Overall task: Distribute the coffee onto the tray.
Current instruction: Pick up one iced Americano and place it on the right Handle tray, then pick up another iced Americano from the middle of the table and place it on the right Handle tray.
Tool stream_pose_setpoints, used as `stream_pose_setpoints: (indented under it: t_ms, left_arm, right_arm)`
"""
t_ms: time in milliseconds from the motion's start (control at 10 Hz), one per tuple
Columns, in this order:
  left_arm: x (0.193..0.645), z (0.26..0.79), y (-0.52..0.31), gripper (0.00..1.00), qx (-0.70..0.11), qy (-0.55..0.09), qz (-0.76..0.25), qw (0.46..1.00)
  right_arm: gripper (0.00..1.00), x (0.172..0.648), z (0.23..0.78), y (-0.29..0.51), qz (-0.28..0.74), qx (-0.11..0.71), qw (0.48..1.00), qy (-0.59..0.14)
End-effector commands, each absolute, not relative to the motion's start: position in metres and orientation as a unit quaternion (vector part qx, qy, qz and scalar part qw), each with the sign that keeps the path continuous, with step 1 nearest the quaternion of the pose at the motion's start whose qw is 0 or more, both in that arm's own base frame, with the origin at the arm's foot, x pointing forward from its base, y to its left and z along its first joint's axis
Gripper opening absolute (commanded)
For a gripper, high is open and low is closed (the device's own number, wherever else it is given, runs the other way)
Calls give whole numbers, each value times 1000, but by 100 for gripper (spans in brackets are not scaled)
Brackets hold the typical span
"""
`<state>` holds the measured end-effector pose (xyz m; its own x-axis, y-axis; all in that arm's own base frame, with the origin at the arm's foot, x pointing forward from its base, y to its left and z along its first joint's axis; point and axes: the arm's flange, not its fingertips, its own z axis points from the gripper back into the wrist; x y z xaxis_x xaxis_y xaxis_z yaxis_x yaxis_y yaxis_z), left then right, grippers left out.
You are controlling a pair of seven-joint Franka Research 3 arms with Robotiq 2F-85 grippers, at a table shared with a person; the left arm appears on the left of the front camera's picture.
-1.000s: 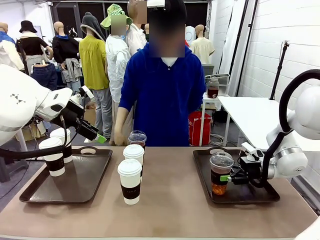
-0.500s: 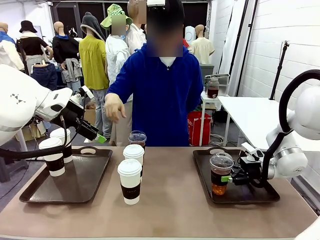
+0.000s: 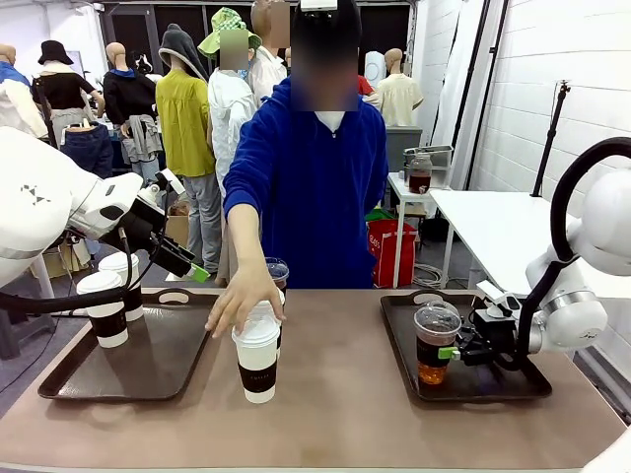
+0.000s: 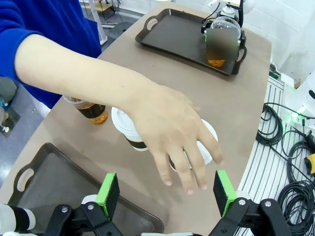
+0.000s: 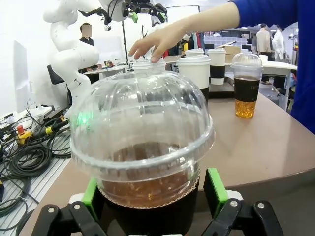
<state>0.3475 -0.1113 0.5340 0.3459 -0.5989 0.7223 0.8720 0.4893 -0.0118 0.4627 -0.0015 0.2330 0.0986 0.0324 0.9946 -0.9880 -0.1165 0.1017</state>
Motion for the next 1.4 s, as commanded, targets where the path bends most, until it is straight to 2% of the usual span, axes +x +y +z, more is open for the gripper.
stream_pose_setpoints:
  t_ms: [0, 800, 1300]
  left_arm:
    - [349, 533, -110, 100, -213, -338, -466, 790]
    - [349, 533, -110, 100, -213, -338, -466, 790]
    - [349, 533, -110, 100, -213, -338, -466, 790]
  right_arm:
    - [100, 448, 236, -14, 500, 551, 510, -431]
    - [100, 420, 229, -85, 455, 523, 561, -453]
    - [100, 425, 222, -95, 453, 514, 564, -461]
